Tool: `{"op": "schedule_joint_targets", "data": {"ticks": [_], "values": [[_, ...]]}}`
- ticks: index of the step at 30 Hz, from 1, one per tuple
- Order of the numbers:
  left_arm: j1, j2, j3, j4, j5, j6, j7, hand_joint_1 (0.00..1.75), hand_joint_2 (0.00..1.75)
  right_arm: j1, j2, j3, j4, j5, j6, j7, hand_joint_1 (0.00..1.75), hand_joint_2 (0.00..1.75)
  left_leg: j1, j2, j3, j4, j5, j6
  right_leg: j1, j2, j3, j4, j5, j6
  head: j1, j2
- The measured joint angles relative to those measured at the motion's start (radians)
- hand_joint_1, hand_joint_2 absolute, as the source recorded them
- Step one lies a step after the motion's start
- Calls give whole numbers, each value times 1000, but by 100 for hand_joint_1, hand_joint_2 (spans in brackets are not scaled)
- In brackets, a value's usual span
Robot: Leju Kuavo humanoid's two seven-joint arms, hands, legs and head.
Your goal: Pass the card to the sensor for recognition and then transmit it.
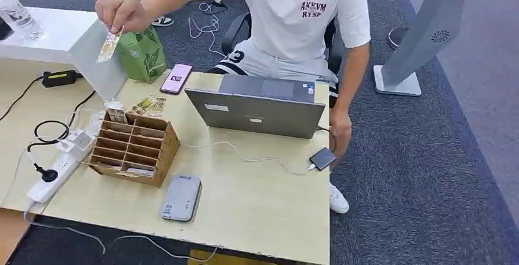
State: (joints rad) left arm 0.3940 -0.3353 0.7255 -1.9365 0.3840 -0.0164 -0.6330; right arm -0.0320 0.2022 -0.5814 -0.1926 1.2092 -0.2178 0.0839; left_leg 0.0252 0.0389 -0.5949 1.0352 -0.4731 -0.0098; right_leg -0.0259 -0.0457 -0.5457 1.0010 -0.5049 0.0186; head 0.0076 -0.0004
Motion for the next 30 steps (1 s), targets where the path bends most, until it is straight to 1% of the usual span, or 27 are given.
{"op": "schedule_joint_targets", "data": {"ticks": [2, 3, 4, 5, 6, 7, 8, 9, 10, 11, 12, 13, 14, 15, 16, 19, 24, 30], "values": [[-9, -2, -26, -62, -174, -11, -51, 0, 175, -1, 0, 0, 0, 19, 7, 5, 0, 175, 0, -1, 0, 0, 0, 0, 0, -1, 0, 0, 0, 0, 0, 0], [-29, 6, -42, -93, -286, 3, -61, 0, 175, -2, 0, 0, 0, 29, 12, 9, 0, 175, 0, -2, 0, 0, 1, 1, 0, -2, 0, 0, 0, 0, 1, 0], [-46, 14, -57, -106, -355, 28, -61, 0, 175, -4, 1, 1, 0, 36, 16, 9, 0, 175, 0, -2, 0, 0, 1, 1, 0, -2, 0, 0, 0, 0, 0, 0], [-69, 56, -99, -113, -507, 118, -52, 0, 175, -6, 1, 3, 0, 50, 24, 9, 0, 175, 0, -1, 1, 0, 1, 0, 0, -1, 0, 0, 0, -1, 2, 0], [-89, 85, -131, -105, -619, 195, -31, 0, 175, -7, 2, 5, 0, 57, 28, 10, 0, 175, 0, -1, 1, 0, 2, -1, 0, -1, -1, 0, 1, -1, 0, 0], [-141, 154, -190, -78, -799, 311, 49, 0, 175, -11, 2, 9, -1, 69, 38, 11, 0, 175, 1, -2, 0, -1, 4, -2, 1, -1, 0, 1, 1, -2, 0, 0], [-183, 206, -237, -51, -949, 372, 131, 0, 175, -15, 2, 11, -1, 77, 45, 15, 0, 175, 2, -2, 1, 0, 4, -2, 1, -2, -2, 1, 2, -3, -1, 0], [-239, 272, -285, -12, -1124, 405, 236, 0, 175, -19, 2, 14, -1, 88, 55, 22, 0, 175, 2, -3, 2, 0, 5, -3, 1, -3, -4, 1, 2, -3, -1, 0], [-328, 341, -345, 69, -1304, 407, 353, 0, 175, -25, 3, 21, -1, 100, 69, 31, 0, 175, 2, -6, 1, -1, 9, -3, 1, -5, -4, 2, 2, -3, -3, 0], [-418, 402, -404, 161, -1421, 400, 427, 0, 175, -33, 3, 31, -2, 110, 80, 37, 0, 175, 3, -9, -3, -1, 12, -4, 2, -9, -3, 3, 3, -4, 0, 0], [-498, 456, -471, 257, -1509, 393, 485, 0, 175, -43, 3, 39, -2, 118, 87, 42, 0, 175, 4, -10, -4, -1, 13, -5, 4, -9, -5, 3, 8, -9, 2, 0], [-562, 501, -517, 325, -1532, 393, 518, 0, 175, -52, 3, 45, -4, 121, 91, 45, 0, 175, 4, -5, -4, -2, 14, -8, 4, -6, -6, 4, 11, -10, 2, 0], [-618, 529, -556, 387, -1533, 394, 533, 0, 175, -57, 4, 50, -5, 122, 94, 45, 0, 175, 4, 2, -4, -1, 15, -8, 4, 1, -7, 4, 13, -10, 0, 0], [-656, 548, -585, 433, -1534, 394, 546, 0, 175, -58, 5, 56, -6, 122, 94, 45, 0, 175, 4, 4, -4, -1, 15, -8, 4, 4, -8, 4, 15, -9, -1, 0], [-712, 581, -630, 501, -1543, 394, 563, 0, 175, -60, 5, 61, -6, 122, 96, 44, 0, 175, 4, 6, -5, -1, 16, -7, 4, 6, -9, 4, 16, -9, 0, 0], [-808, 625, -710, 618, -1561, 395, 604, 0, 175, -60, 5, 70, -8, 122, 99, 42, 0, 175, 4, 10, -5, -1, 15, -7, 4, 10, -10, 4, 17, -8, 0, 0], [-881, 665, -785, 725, -1566, 396, 615, 0, 175, -60, 5, 84, -8, 122, 100, 42, 0, 175, 4, 10, -8, -1, 15, -7, 4, 11, -13, 4, 16, -8, 0, 0], [-917, 680, -827, 797, -1559, 408, 625, 0, 175, -53, 5, 85, -8, 120, 97, 56, 0, 175, 4, 10, -9, -1, 15, -7, 4, 11, -15, 4, 16, -8, 0, 0]]}}
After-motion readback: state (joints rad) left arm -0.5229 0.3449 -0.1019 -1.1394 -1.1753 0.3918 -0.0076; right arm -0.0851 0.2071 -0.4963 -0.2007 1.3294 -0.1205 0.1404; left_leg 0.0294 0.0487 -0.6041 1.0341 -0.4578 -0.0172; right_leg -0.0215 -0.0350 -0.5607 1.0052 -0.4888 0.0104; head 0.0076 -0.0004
